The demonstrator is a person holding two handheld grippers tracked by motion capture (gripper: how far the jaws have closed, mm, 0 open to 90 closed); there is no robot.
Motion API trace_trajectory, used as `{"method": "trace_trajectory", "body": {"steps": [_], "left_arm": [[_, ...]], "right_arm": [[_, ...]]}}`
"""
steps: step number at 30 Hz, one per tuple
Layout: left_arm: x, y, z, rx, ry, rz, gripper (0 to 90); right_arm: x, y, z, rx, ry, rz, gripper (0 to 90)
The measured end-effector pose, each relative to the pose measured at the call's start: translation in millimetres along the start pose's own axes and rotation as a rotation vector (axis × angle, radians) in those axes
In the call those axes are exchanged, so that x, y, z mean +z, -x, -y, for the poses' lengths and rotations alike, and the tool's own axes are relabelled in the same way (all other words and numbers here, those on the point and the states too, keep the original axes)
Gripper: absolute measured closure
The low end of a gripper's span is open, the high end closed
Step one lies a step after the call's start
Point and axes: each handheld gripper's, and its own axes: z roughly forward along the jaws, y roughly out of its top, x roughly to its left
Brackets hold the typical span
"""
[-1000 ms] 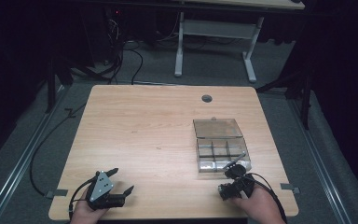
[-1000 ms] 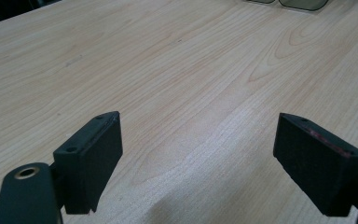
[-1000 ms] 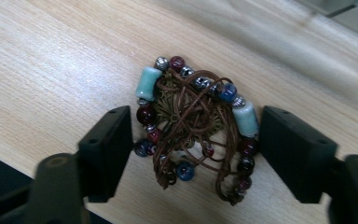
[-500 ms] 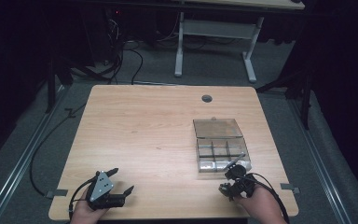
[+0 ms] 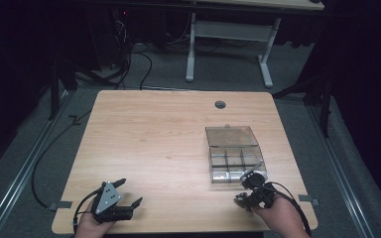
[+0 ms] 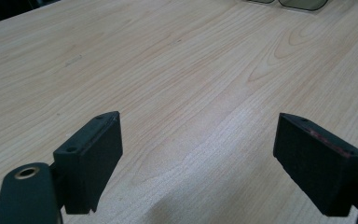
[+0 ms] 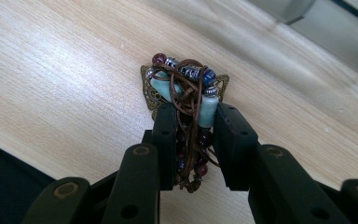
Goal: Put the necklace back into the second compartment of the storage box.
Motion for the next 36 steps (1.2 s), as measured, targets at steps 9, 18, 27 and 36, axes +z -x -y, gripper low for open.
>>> {"method": "trace_trajectory", "body": {"steps": [9,18,27,36], "left_arm": [[-0.3,-0.2,0.0,-0.001,0.000,0.001,16.0],[-0.4,-0.3,0.1,-0.003,0.002,0.003,16.0],[-0.6,-0.4,0.2,-0.004,0.003,0.004,16.0],[-0.6,-0.6,0.1,-0.005,0.004,0.008,16.0]], "right_arm": [[-11.4,4.0,-2.3,0.015,0.016,-0.024,71.4],[-24.4,7.3,-8.8,0.014,0.038,-0.027,71.3],[-35.5,11.6,-19.5,0.013,0.047,-0.030,71.3],[-42.1,13.1,-34.1,0.019,0.065,-0.042,71.4]]}}
